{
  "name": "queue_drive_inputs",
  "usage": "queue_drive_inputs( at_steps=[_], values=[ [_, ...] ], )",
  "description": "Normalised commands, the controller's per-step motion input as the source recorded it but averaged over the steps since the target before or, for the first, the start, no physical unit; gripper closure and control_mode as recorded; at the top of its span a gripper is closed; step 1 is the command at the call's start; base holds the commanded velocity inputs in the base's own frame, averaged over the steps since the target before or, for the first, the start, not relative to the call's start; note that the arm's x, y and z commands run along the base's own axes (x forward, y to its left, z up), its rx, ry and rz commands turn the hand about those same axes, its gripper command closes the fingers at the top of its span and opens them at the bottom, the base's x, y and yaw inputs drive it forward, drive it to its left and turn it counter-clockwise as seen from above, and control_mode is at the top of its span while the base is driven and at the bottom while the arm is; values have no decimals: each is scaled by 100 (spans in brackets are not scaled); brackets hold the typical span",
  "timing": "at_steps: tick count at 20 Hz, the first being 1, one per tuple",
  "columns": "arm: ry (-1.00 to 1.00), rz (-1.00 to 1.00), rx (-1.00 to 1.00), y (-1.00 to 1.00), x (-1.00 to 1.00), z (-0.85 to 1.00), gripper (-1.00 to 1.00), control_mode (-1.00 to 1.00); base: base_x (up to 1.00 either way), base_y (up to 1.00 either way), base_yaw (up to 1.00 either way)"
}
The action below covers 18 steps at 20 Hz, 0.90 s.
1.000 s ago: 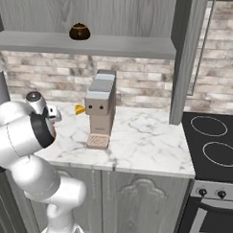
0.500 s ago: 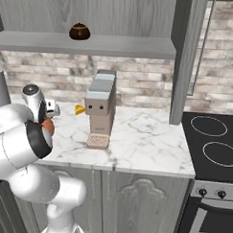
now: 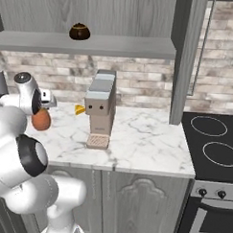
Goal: Pick the yogurt and honey bottle from the counter and place them in the cabinets closest to them.
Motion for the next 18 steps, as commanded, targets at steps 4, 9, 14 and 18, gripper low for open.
queue_drive_inputs(
  at_steps=[4, 9, 14, 18],
  values=[
    [0, -6, 0, 0, -21, 68, 100, -100, 0, 0, 0],
    [0, -5, 0, 0, -26, 69, 100, -100, 0, 0, 0],
    [-3, -4, 0, -1, -32, 66, 100, -100, 0, 0, 0],
    [-5, -3, 0, -2, -33, 65, 100, -100, 0, 0, 0]
  ],
)
